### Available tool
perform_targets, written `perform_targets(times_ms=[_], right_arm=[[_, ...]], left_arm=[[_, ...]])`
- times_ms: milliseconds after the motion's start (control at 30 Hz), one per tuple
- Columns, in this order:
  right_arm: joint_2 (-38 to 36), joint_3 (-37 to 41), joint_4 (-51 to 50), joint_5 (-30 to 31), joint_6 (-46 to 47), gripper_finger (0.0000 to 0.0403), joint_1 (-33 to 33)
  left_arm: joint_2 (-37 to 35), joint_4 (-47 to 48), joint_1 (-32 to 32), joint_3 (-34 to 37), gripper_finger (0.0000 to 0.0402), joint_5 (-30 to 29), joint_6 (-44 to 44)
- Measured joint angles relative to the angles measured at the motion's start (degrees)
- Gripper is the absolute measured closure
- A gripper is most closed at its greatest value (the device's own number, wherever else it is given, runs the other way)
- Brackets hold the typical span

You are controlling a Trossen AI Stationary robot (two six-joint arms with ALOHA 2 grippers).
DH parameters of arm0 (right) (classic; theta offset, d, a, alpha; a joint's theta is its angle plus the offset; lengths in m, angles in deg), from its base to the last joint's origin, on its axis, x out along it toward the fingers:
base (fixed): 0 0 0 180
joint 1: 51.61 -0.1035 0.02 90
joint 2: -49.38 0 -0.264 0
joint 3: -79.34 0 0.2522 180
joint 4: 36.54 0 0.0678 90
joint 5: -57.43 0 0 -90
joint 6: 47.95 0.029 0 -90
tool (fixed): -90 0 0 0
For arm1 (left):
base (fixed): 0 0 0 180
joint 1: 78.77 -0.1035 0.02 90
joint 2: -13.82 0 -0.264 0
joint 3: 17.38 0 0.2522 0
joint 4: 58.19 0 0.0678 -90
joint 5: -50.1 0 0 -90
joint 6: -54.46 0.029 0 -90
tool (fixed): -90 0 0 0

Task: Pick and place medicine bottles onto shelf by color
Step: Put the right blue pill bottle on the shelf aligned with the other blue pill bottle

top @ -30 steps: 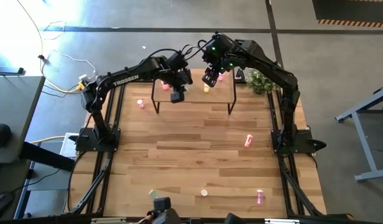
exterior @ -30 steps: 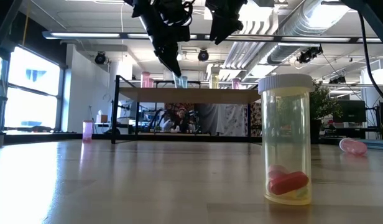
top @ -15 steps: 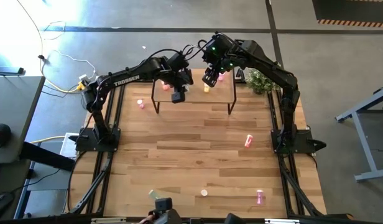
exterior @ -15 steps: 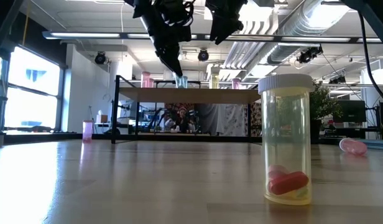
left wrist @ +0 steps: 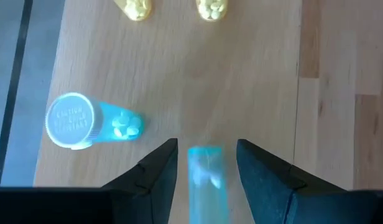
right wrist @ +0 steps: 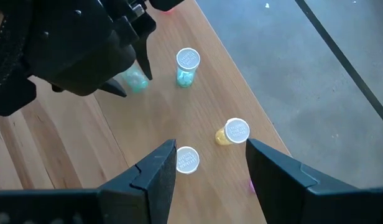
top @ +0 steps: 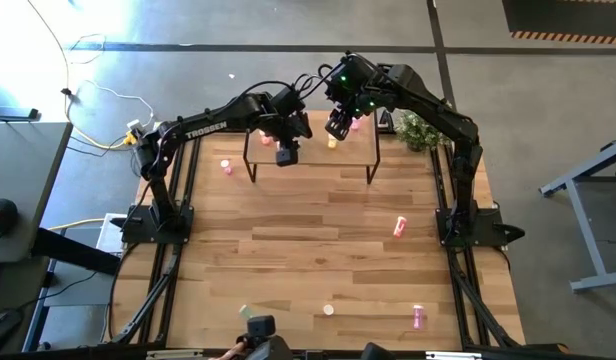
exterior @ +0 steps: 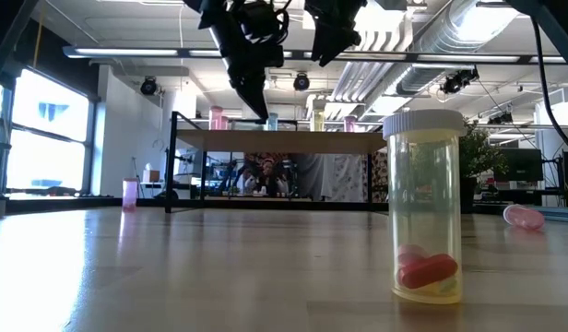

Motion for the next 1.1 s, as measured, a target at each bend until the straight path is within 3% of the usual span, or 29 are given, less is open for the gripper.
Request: perform_targets(times_ms=[300,700,1100], right_arm=[[0.0,0.0,0.0,0.0,0.0,0.0218,0.0],[0.0,0.0,0.0,-0.2,0.0,0.0218,0.0],[0.0,0.0,0.0,-0.2,0.0,0.0218,0.0]], left_arm=[[0.0,0.4,0.0,0.0,0.0267,-1.6,-2.0],[-1.0,4.3,-0.3,-0.1,0.0246,-2.5,-1.1],[-0.5,7.9,-0.6,-0.1,0.025,-4.2,0.9]])
